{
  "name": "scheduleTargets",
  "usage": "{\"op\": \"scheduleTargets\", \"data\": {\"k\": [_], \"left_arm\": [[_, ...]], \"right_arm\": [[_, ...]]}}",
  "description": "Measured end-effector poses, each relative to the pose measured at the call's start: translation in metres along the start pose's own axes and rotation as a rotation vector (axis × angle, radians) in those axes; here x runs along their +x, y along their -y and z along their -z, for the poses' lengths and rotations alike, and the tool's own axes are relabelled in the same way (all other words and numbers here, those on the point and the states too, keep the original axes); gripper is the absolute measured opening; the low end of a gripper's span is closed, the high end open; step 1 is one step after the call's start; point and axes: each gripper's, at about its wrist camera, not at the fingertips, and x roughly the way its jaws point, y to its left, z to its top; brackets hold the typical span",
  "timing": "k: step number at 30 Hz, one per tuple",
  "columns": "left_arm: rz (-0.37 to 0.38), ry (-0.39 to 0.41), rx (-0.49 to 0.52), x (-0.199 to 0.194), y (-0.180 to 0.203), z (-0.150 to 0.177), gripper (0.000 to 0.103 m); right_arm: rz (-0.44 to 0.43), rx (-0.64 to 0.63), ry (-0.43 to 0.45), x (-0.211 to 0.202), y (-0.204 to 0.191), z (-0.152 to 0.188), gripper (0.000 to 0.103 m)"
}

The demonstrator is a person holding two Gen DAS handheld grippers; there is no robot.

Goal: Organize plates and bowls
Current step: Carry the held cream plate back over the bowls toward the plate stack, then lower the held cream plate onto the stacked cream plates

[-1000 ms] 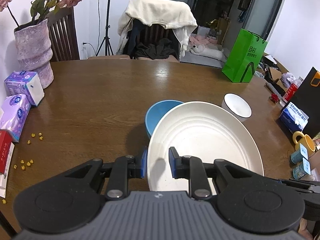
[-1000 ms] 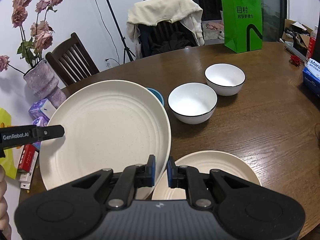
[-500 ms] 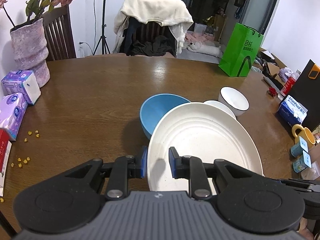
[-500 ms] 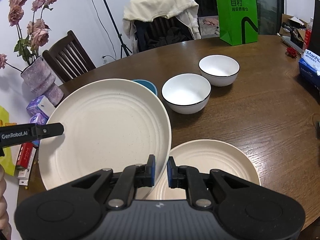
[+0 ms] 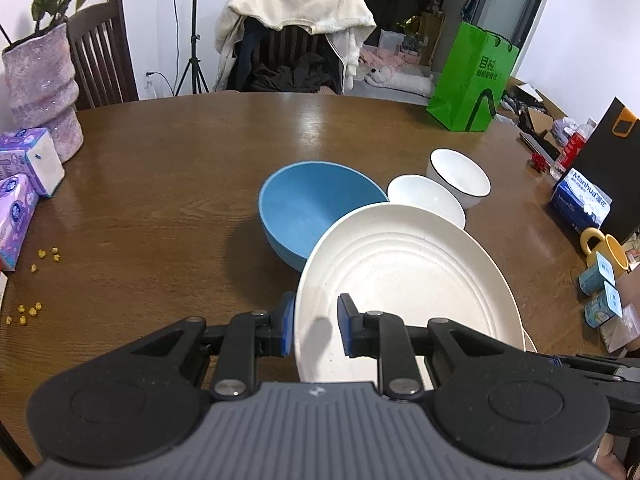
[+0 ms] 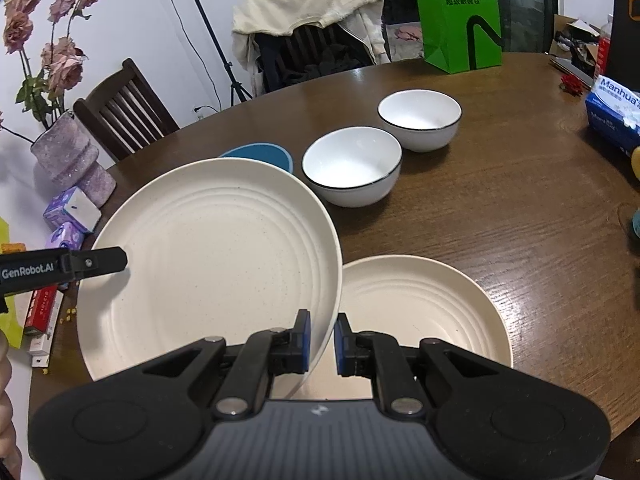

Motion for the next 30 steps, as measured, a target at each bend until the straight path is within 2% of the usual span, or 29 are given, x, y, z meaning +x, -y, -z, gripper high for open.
{"op": "scheduleTargets", "data": {"k": [30], "left_arm": [[0.067,-0.141,0.093,0.061,0.055,0.021,0.022]], "right_arm": [[0.082,0.068,-0.062,0.011,0.066,0.027,0.012]]}}
